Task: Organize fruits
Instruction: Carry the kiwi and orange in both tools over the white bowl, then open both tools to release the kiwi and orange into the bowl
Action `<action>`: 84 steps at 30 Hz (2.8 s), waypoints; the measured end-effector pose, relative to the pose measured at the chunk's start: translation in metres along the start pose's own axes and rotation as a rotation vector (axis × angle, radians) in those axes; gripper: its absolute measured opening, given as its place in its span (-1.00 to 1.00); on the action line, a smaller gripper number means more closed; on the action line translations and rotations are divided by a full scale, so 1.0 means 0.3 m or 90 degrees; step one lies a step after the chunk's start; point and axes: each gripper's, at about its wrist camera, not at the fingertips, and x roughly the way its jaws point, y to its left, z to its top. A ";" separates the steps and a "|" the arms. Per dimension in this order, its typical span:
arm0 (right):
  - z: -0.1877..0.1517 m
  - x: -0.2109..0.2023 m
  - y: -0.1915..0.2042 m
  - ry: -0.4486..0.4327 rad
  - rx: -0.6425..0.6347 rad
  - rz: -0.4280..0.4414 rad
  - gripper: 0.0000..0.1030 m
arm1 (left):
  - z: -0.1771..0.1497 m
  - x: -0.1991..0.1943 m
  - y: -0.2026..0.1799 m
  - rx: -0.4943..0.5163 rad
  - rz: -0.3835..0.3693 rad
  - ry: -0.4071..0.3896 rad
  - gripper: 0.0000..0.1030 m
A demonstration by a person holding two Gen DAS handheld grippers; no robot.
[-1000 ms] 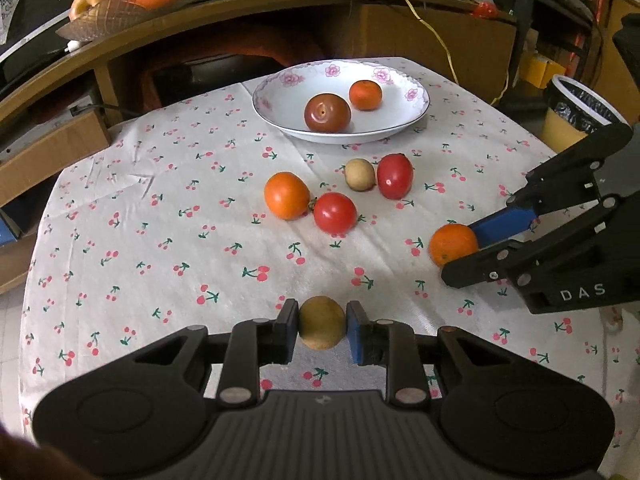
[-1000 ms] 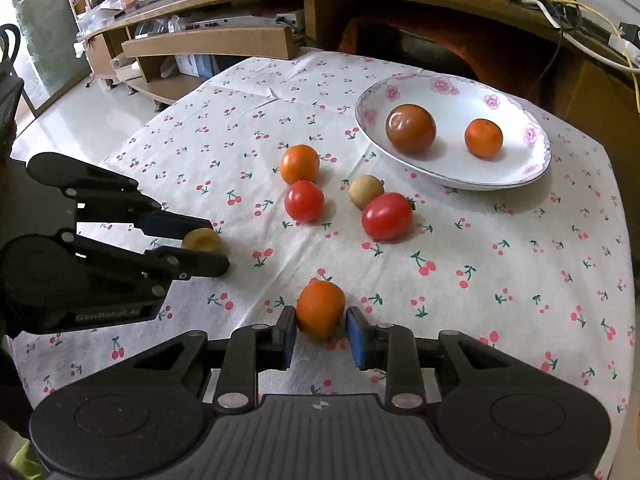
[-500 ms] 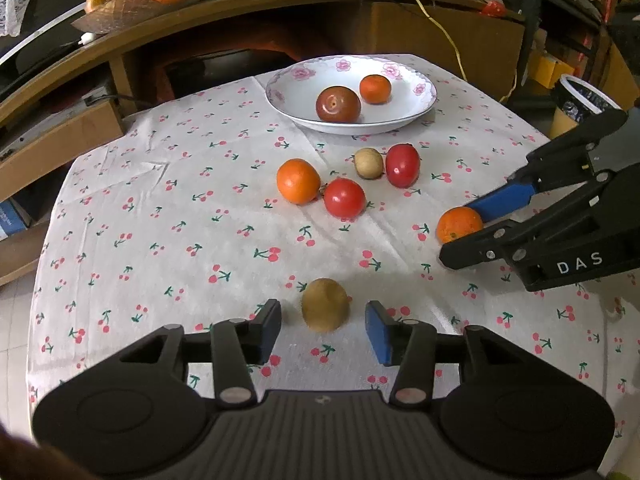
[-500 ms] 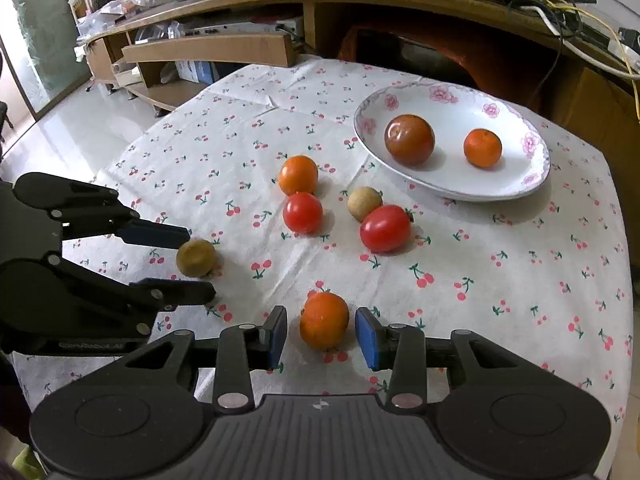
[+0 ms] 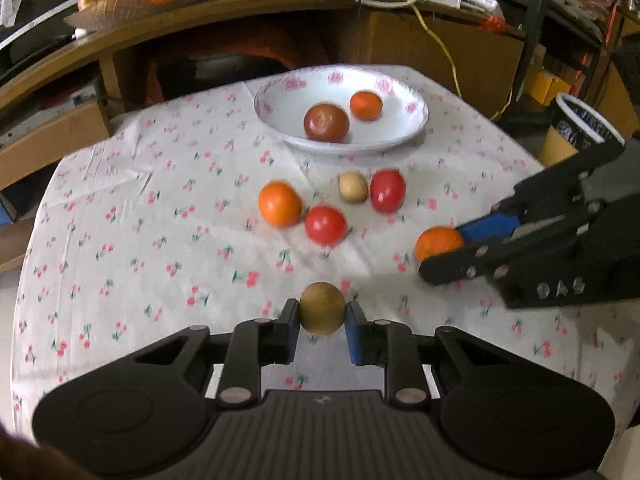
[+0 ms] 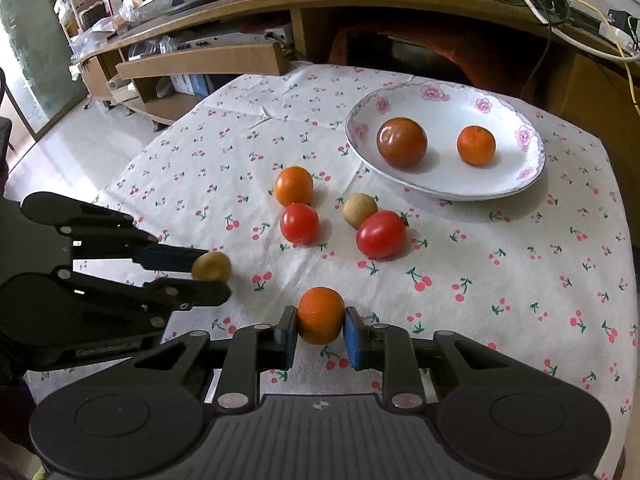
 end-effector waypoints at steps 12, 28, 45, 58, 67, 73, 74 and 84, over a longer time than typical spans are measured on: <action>0.072 -0.032 -0.051 -0.044 0.033 -0.007 -0.54 | 0.131 0.022 -0.031 -0.002 -0.009 -0.037 -0.42; 0.212 -0.004 -0.195 -0.097 0.099 -0.056 -0.52 | 0.332 0.146 -0.031 -0.008 0.018 -0.073 -0.42; 0.282 0.079 -0.272 -0.106 0.124 -0.087 -0.52 | 0.419 0.253 0.009 -0.013 0.030 -0.090 -0.43; 0.281 0.115 -0.302 -0.093 0.135 -0.103 -0.51 | 0.455 0.279 0.001 -0.001 0.020 -0.114 -0.44; 0.274 0.135 -0.312 -0.086 0.135 -0.114 -0.47 | 0.463 0.284 -0.001 0.003 0.020 -0.119 -0.42; 0.276 0.138 -0.313 -0.086 0.137 -0.118 -0.46 | 0.463 0.286 -0.002 0.000 0.022 -0.120 -0.39; 0.275 0.138 -0.313 -0.086 0.137 -0.120 -0.46 | 0.463 0.286 -0.002 0.000 0.022 -0.121 -0.39; 0.269 0.145 -0.302 -0.083 0.123 -0.120 -0.39 | 0.474 0.296 0.000 -0.010 0.011 -0.124 -0.27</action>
